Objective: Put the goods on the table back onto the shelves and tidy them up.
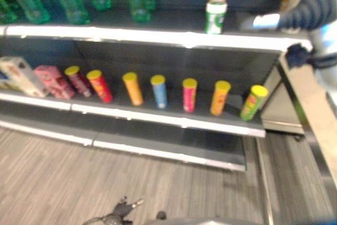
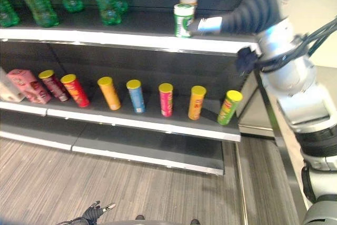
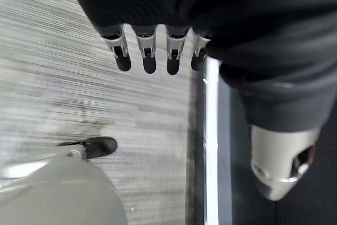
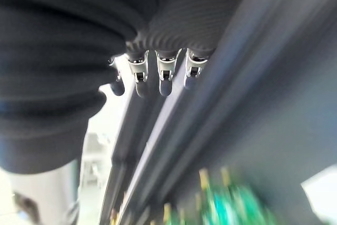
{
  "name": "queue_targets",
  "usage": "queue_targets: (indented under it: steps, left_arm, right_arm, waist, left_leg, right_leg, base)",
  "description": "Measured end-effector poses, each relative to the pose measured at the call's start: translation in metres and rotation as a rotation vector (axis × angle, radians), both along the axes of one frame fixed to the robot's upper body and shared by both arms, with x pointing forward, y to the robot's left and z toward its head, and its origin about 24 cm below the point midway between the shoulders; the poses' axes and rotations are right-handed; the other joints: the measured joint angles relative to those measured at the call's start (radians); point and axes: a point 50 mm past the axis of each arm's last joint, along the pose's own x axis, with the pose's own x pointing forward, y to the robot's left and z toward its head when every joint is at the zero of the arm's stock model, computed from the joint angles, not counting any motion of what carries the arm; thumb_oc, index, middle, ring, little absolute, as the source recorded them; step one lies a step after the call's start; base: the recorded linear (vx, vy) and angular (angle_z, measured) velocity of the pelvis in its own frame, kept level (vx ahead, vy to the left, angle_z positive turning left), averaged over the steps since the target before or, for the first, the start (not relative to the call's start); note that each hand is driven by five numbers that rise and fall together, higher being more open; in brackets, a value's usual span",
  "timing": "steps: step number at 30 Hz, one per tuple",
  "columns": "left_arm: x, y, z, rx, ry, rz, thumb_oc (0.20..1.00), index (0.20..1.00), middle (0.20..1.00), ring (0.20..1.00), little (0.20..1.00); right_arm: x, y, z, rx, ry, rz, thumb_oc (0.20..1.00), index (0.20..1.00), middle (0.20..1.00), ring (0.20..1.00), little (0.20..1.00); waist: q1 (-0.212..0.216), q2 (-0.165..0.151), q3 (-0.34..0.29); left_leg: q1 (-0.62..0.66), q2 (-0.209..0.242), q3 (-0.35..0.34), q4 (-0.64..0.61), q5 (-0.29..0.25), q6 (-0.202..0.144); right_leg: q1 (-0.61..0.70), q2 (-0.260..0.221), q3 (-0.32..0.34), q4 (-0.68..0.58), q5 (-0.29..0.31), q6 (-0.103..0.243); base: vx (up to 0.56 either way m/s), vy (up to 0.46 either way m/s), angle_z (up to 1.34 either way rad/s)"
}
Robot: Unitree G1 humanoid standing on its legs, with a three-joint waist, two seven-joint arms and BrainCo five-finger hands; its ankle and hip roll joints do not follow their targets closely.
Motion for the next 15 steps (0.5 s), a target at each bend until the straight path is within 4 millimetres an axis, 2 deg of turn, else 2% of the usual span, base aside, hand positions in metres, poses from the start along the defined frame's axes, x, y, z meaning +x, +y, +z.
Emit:
queue_targets:
  steps: [1, 2, 3, 4, 5, 6, 7, 9, 15]
  left_arm:
    - [0.001, 0.000, 0.001, -0.001, -0.007, -0.002, 1.000, 1.000, 1.000, 1.000, 1.000]
    - [0.006, -0.001, 0.002, -0.003, -0.020, -0.020, 1.000, 1.000, 1.000, 1.000, 1.000]
    - [0.004, 0.000, 0.002, 0.000, -0.016, -0.031, 1.000, 1.000, 1.000, 1.000, 1.000]
    - [0.010, -0.003, 0.003, -0.007, -0.029, -0.048, 1.000, 1.000, 1.000, 1.000, 1.000]
    - [0.010, -0.003, 0.003, -0.009, -0.035, -0.058, 1.000, 1.000, 1.000, 1.000, 1.000]
    - [0.012, -0.002, 0.004, -0.008, -0.040, -0.072, 1.000, 1.000, 1.000, 1.000, 1.000]
    - [0.012, -0.003, 0.004, -0.006, -0.038, -0.085, 1.000, 1.000, 1.000, 1.000, 1.000]
    - [0.012, -0.003, 0.004, -0.005, -0.038, -0.089, 1.000, 1.000, 1.000, 1.000, 1.000]
    - [0.014, -0.003, 0.004, -0.006, -0.042, -0.091, 1.000, 1.000, 1.000, 1.000, 1.000]
  right_arm:
    - [-0.001, 0.001, -0.009, -0.001, 0.047, 0.024, 1.000, 1.000, 1.000, 1.000, 1.000]
    - [-0.001, 0.005, -0.042, 0.081, 0.243, 0.133, 1.000, 1.000, 1.000, 1.000, 1.000]
    - [-0.001, 0.008, -0.066, 0.138, 0.362, 0.175, 1.000, 1.000, 1.000, 1.000, 1.000]
    - [-0.003, 0.008, -0.091, 0.105, 0.486, 0.178, 1.000, 1.000, 1.000, 1.000, 1.000]
    - [-0.006, 0.007, -0.108, 0.072, 0.571, 0.186, 1.000, 1.000, 1.000, 1.000, 1.000]
    - [-0.006, 0.004, -0.137, 0.059, 0.722, 0.167, 1.000, 1.000, 1.000, 1.000, 1.000]
    - [-0.005, 0.001, -0.152, 0.027, 0.808, 0.146, 1.000, 1.000, 1.000, 1.000, 1.000]
    - [-0.004, -0.006, -0.163, 0.013, 0.868, 0.116, 1.000, 1.000, 1.000, 1.000, 1.000]
    - [-0.004, -0.005, -0.163, 0.012, 0.867, 0.119, 1.000, 1.000, 1.000, 1.000, 1.000]
  waist:
    - [-0.001, -0.001, 0.000]
    - [-0.028, -0.009, -0.009]
    - [-0.030, -0.011, -0.010]
    - [-0.045, -0.009, -0.010]
    - [-0.038, -0.007, -0.009]
    - [-0.044, -0.006, -0.008]
    - [-0.049, -0.002, -0.006]
    - [-0.058, 0.002, -0.005]
    - [-0.055, 0.013, 0.004]
  left_leg:
    - [0.001, 0.000, 0.006, 0.000, 0.002, 0.001]
    - [0.005, -0.002, 0.032, 0.000, 0.002, 0.004]
    - [0.006, -0.001, 0.038, 0.000, 0.002, 0.004]
    - [0.006, -0.002, 0.052, 0.000, -0.001, 0.007]
    - [0.004, -0.003, 0.060, 0.000, -0.002, 0.009]
    - [0.005, -0.004, 0.071, 0.000, -0.002, 0.009]
    - [0.007, -0.005, 0.072, 0.000, -0.002, 0.010]
    - [0.009, -0.005, 0.073, 0.000, -0.002, 0.010]
    - [0.008, -0.001, 0.075, 0.000, -0.004, 0.013]
  right_leg:
    - [0.003, -0.001, 0.004, -0.001, 0.003, 0.001]
    - [-0.017, 0.000, 0.029, 0.000, 0.005, 0.000]
    - [-0.011, 0.000, 0.036, -0.001, 0.009, 0.001]
    - [-0.028, -0.002, 0.052, 0.000, 0.012, 0.002]
    - [-0.029, -0.004, 0.058, -0.001, 0.015, 0.005]
    - [-0.032, -0.004, 0.070, -0.001, 0.019, 0.004]
    - [-0.035, -0.004, 0.078, -0.002, 0.022, 0.007]
    - [-0.033, -0.005, 0.077, -0.002, 0.022, 0.008]
    - [-0.032, -0.002, 0.074, -0.003, 0.022, 0.008]
  base:
    - [-0.03, 0.028, -0.37]
    - [-0.03, 0.038, -0.36]
    - [-0.03, 0.041, -0.45]
    - [-0.03, 0.030, -0.29]
    - [-0.01, 0.011, -0.31]
    - [0.00, -0.001, -0.29]
    - [0.00, 0.000, -0.20]
    - [0.00, 0.000, -0.05]
    - [0.00, 0.000, 0.01]
